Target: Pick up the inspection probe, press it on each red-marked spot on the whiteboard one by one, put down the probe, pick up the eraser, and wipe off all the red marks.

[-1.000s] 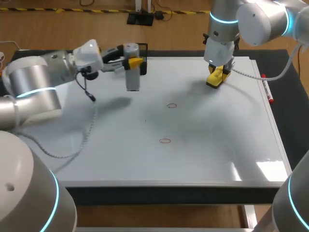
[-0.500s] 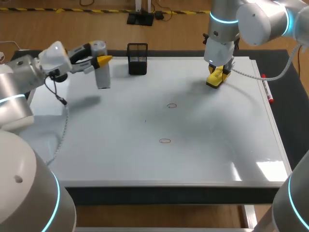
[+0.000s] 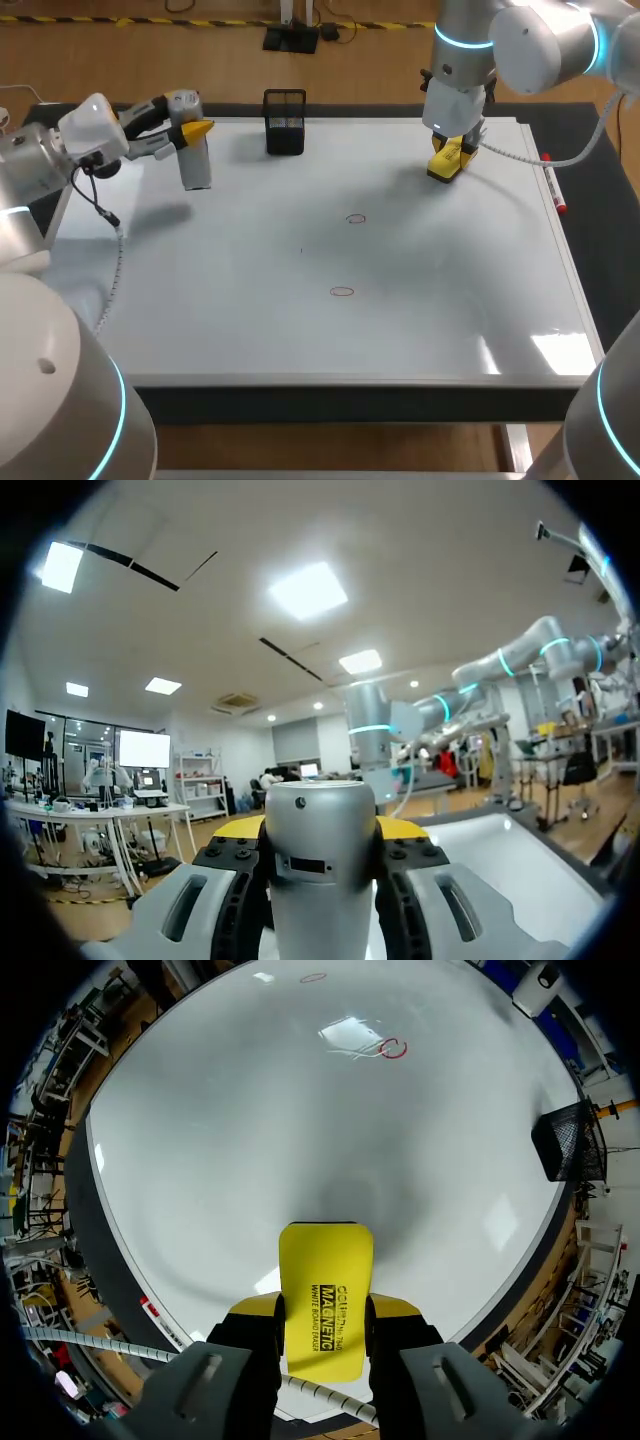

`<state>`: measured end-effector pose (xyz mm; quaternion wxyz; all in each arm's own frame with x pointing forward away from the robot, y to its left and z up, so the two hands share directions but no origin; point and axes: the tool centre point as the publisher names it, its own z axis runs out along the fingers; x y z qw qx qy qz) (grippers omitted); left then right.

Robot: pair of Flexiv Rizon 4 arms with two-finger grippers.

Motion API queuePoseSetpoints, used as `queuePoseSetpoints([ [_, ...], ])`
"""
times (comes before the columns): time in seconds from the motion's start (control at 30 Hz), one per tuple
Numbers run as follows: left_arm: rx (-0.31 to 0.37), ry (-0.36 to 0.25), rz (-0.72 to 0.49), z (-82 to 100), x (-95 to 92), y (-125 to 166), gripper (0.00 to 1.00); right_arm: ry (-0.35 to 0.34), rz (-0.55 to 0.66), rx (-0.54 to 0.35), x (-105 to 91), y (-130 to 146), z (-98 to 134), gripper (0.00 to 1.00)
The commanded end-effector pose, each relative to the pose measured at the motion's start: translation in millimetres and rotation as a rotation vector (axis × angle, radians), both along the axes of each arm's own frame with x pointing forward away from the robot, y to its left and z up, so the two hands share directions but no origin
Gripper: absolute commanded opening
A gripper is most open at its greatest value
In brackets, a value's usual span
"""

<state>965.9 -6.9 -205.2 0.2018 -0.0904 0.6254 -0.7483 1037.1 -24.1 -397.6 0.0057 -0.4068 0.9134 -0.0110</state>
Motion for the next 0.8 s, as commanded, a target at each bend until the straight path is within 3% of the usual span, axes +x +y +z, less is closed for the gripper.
queuePoseSetpoints([
  [0.03,0.000,0.000,0.002,1.2,-0.5,0,0.00,0.001,0.001,-0.003,0.8,0,1,0.00],
  [0.3,0.000,0.000,0.002,1.2,-0.5,0,0.00,0.002,0.074,-0.028,-11.0,25,6,0.00],
  [0.8,0.000,0.000,0.002,1.2,-0.5,0,0.00,-0.017,0.309,-0.009,-53.7,129,17,0.00],
])
